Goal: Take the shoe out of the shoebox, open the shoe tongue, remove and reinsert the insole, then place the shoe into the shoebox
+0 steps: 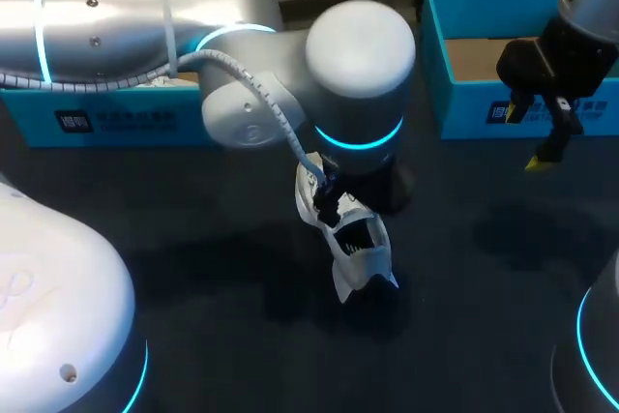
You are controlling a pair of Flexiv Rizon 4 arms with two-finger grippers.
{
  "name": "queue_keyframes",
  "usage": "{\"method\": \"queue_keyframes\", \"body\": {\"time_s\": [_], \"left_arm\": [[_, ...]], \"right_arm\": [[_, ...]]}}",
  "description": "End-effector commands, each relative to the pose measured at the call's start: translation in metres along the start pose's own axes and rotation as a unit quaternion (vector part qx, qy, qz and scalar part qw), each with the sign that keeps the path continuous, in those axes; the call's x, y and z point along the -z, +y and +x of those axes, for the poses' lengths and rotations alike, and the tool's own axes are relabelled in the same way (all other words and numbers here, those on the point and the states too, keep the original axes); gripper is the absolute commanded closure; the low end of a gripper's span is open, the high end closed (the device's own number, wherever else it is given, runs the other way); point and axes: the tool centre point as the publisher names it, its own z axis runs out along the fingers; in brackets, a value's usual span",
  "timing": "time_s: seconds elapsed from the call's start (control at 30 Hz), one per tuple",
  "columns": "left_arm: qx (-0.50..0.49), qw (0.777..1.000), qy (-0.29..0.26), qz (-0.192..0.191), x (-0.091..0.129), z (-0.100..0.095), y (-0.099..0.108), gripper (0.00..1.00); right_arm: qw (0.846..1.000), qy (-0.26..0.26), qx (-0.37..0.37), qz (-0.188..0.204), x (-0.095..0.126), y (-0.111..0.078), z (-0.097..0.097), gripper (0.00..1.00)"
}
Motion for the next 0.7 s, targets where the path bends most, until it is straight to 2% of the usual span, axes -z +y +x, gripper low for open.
{"method": "queue_keyframes", "body": {"time_s": [0.03,0.27,0.3,0.47,0.5,0.7], "left_arm": [[0.063,0.997,-0.014,0.042,0.012,0.008,0.007,0.0],[0.17,0.984,-0.001,0.06,0.02,0.017,0.0,0.0],[0.191,0.979,0.011,0.073,0.023,0.023,-0.004,0.0],[0.237,0.968,0.032,0.075,0.025,0.035,-0.012,0.0],[0.252,0.963,0.045,0.087,0.028,0.038,-0.015,0.0],[0.264,0.958,0.064,0.095,0.037,0.049,-0.027,0.0]], "right_arm": [[1.0,0.0,0.0,0.0,-0.001,0.0,0.0,0.0],[1.0,0.0,0.0,0.0,-0.001,0.0,0.0,0.0],[1.0,0.0,0.0,0.0,-0.001,0.0,0.0,0.0],[1.0,0.0,0.0,0.0,-0.001,0.0,0.0,0.0],[1.0,0.0,0.0,0.0,-0.001,0.0,0.0,0.0],[1.0,0.0,0.0,0.0,-0.001,0.0,0.0,0.0]]}}
